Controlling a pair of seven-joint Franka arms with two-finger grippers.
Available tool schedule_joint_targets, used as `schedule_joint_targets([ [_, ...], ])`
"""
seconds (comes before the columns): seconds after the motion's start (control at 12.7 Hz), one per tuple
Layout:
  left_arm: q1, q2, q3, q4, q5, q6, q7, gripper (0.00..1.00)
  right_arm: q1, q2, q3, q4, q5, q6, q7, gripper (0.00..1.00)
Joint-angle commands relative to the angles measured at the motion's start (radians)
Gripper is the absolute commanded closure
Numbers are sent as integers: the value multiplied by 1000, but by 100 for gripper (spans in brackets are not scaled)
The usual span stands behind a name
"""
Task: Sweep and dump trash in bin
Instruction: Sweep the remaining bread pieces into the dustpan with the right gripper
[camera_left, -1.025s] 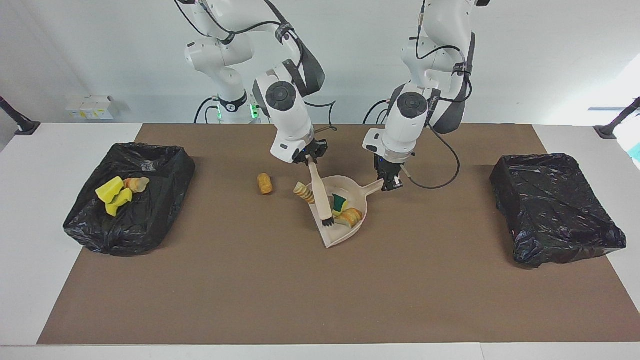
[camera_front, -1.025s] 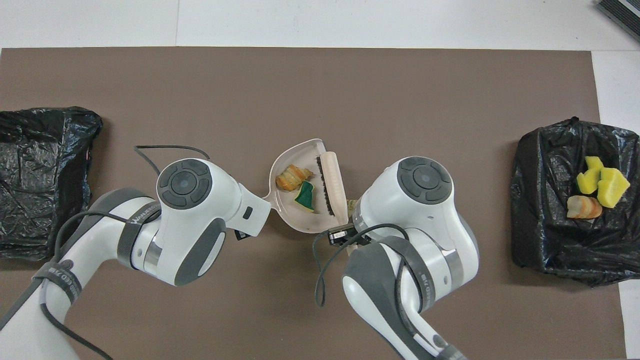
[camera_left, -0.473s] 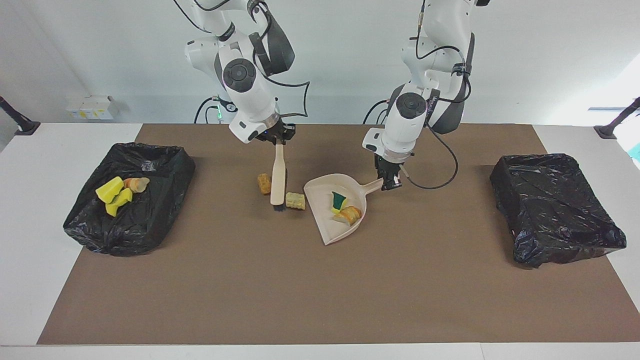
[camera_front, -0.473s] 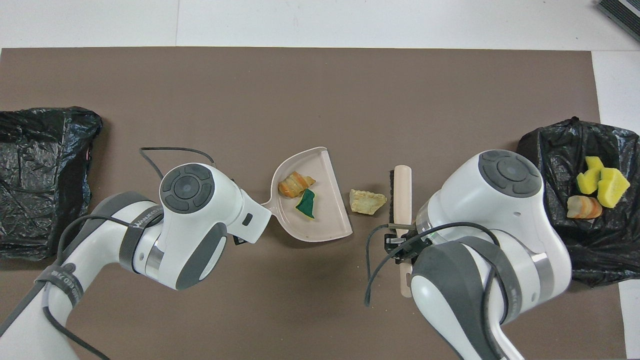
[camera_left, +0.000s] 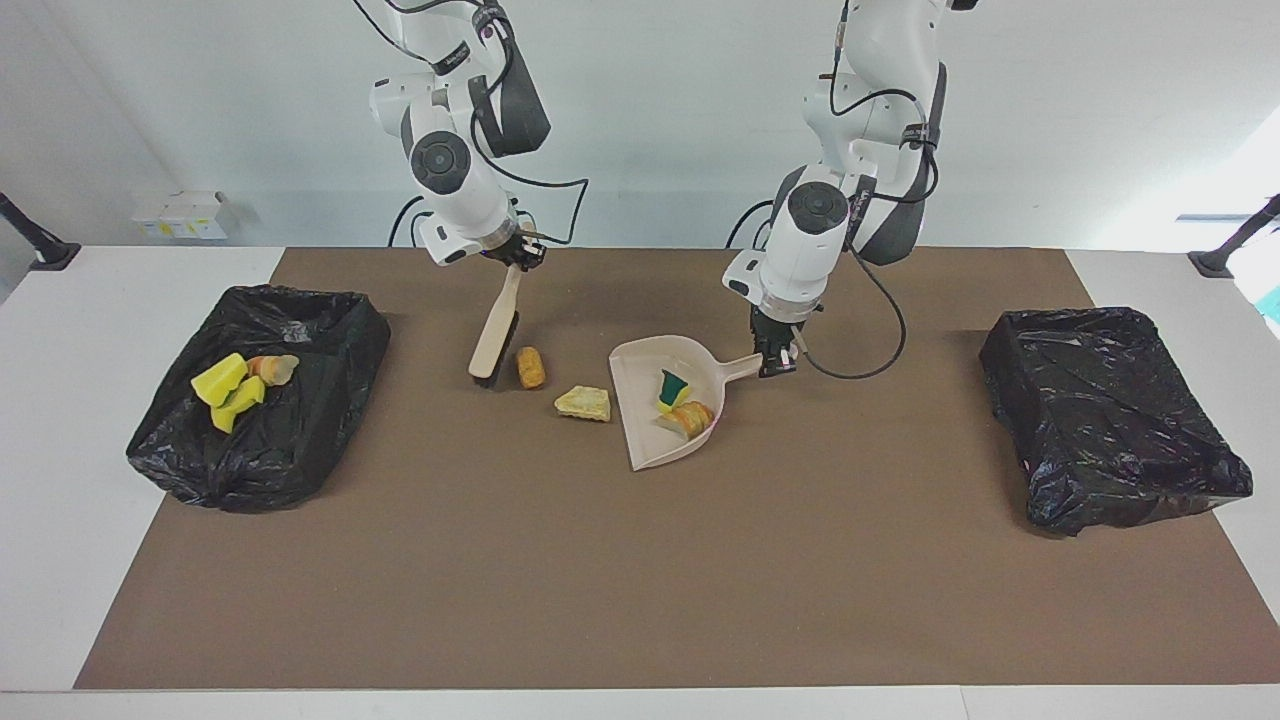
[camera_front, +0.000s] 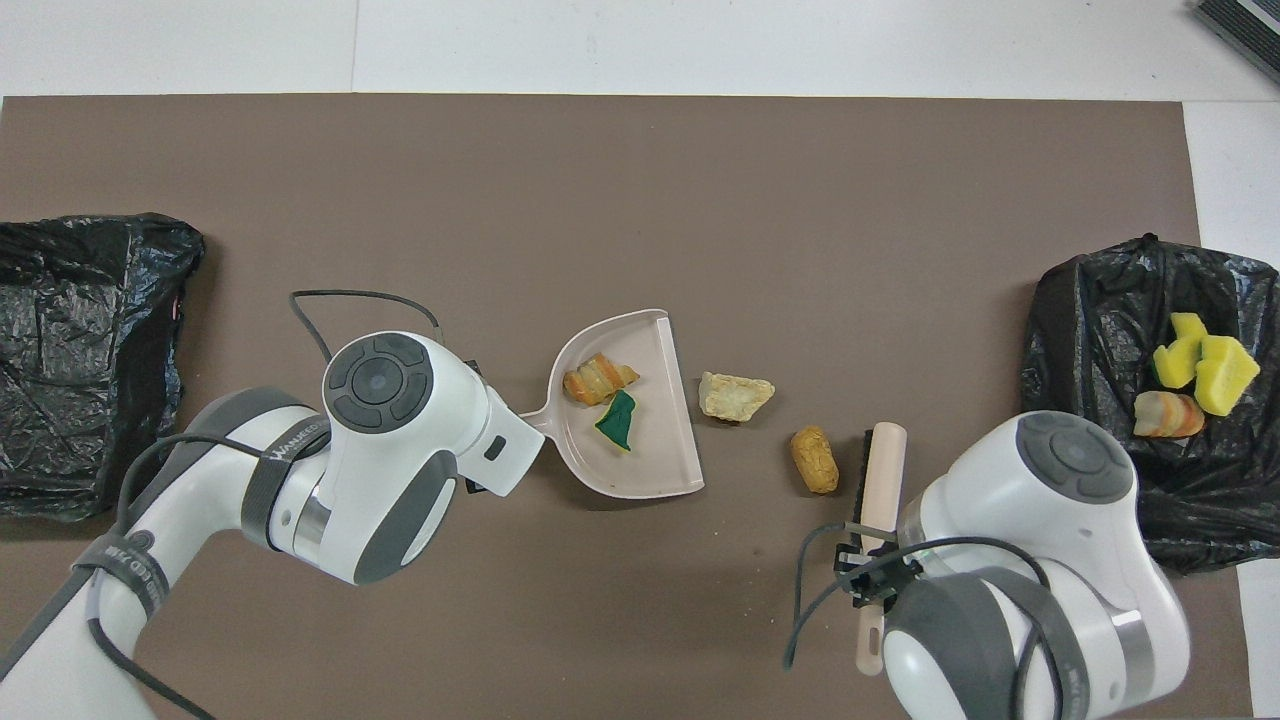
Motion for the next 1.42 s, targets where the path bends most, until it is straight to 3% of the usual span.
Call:
schedule_joint_targets([
  [0.0,-13,-35,12,-41,-9,26,14,100,8,-25,16,-109,-2,146,41,100],
  [0.24,-13,-35,12,-41,-9,26,-7,100,63,37,16,-74,5,236,75,100],
  [0.47,-13,-37,12,-41,-9,24,-17,100,75,187,17,53,-4,254,-37,100],
  [0.87,-13,-35,12,-41,-9,33,-40,100,143,350,19,263,6,248,-304,100],
  [1.18,-13,-35,12,-41,-9,34,-60,100,267,388,19,291,49,353,-359,100],
  [1.34,-13,-35,12,-41,-9,30,-98,100,278,394,19,290,77,363,-361,100],
])
